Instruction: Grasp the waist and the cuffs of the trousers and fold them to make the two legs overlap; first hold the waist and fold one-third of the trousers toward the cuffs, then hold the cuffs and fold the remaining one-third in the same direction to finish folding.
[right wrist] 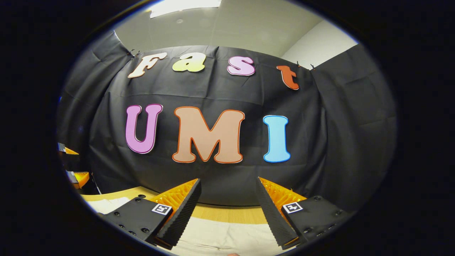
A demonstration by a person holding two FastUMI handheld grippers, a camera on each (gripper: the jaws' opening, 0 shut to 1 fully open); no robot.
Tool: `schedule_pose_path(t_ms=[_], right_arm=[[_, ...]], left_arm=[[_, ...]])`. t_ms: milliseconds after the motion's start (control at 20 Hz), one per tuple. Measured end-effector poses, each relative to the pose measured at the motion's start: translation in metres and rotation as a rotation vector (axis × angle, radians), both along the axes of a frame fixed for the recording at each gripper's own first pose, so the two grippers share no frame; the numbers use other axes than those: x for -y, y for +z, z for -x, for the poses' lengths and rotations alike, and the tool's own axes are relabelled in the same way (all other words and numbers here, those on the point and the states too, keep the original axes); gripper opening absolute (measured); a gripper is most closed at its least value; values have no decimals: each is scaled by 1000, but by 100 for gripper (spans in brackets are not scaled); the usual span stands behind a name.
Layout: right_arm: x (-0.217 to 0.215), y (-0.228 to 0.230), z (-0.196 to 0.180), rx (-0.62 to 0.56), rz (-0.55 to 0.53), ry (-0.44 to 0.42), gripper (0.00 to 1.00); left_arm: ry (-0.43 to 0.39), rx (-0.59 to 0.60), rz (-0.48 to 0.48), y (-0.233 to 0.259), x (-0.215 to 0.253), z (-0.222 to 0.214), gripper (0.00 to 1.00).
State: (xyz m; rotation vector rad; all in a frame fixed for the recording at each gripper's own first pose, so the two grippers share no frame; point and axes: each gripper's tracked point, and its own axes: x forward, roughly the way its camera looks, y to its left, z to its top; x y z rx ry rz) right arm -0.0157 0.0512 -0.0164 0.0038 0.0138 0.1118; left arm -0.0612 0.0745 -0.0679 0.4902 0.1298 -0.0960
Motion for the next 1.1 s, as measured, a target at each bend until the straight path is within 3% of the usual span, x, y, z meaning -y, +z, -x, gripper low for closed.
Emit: schedule_pose_path(t_ms=[50, 550, 800, 1100], right_arm=[[-1, -2, 0, -3, 1, 2, 98], [6, -24, 5, -34, 8, -21, 97], [15, -41, 8, -76, -2, -43, 97], [21, -48, 12, -93, 15, -50, 97]], left_arm=[[-9, -19, -35, -7, -5, 5, 96], [-122, -285, -322, -115, -45, 61, 96], [-229, -471, -460, -175, -65, 94, 100], [-381, -654, -614, -224, -86, 129, 97]])
